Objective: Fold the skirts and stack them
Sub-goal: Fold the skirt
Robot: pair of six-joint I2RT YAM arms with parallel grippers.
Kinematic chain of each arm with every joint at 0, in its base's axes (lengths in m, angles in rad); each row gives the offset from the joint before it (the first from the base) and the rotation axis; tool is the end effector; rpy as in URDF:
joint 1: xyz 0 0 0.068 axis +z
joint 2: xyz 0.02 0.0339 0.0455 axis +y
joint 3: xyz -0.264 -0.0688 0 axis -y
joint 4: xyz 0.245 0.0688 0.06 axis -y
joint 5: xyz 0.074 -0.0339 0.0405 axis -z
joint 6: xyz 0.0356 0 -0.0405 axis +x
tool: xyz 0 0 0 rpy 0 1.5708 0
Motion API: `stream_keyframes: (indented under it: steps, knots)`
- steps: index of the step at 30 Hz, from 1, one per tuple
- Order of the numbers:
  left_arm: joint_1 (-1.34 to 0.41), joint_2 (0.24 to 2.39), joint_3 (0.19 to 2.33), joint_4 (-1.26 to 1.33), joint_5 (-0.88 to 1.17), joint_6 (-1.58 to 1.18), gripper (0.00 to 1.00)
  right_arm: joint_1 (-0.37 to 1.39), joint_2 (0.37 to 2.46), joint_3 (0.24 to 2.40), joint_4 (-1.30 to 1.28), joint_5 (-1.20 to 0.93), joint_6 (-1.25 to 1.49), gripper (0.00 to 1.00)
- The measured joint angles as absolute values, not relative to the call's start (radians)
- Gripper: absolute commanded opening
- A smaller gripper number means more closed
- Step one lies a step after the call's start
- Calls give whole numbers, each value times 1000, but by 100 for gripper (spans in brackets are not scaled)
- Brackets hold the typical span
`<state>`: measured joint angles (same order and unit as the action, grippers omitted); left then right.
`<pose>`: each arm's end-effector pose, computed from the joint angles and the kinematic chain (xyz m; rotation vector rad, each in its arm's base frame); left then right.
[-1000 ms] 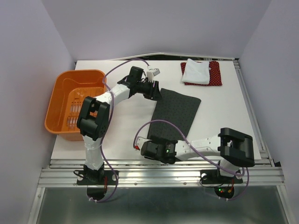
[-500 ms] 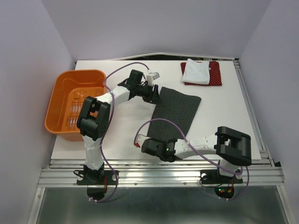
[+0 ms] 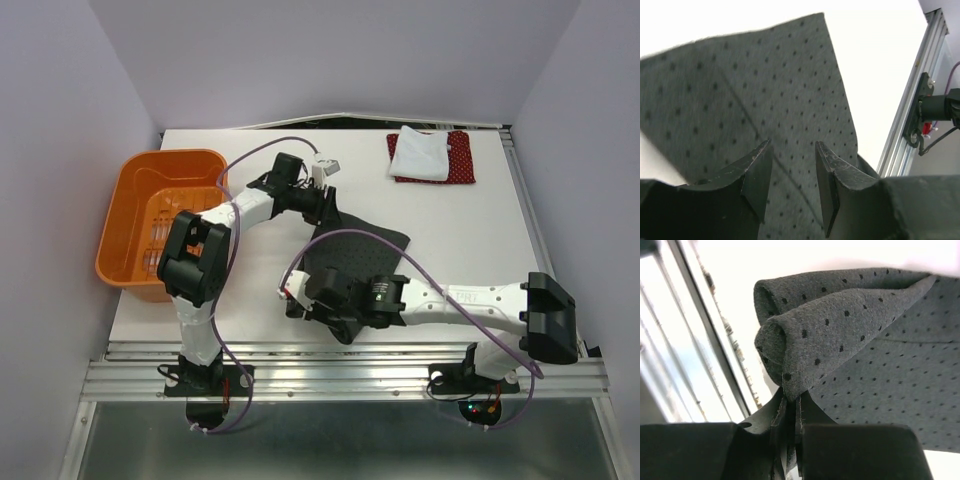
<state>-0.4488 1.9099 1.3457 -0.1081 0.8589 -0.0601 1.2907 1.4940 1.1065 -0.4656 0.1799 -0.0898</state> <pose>0.3694 -0.2078 0.2216 0.8963 2.0529 -1.2349 0.0948 0.3067 0.2576 -1.4849 1.9275 0.3344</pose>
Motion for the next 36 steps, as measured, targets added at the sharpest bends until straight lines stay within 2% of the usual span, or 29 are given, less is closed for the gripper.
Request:
stream_keyframes:
  steps: [7, 14, 19, 27, 36]
  knots:
    - [-414, 1923, 1346, -123, 911, -81, 41, 1265, 1493, 1106, -539, 59, -82, 1]
    - [-390, 2003, 1346, -214, 900, -39, 39, 1139, 1493, 1148, -590, -118, -109, 1]
    - [-390, 2047, 1346, -261, 881, -16, 31, 1034, 1499, 1213, -636, -249, -174, 1]
    - [-384, 2087, 1346, -275, 831, -24, 23, 854, 1603, 1386, -779, -456, -346, 0]
    - [-383, 2092, 1351, -291, 825, -20, 19, 579, 1864, 1702, -1033, -662, -603, 1]
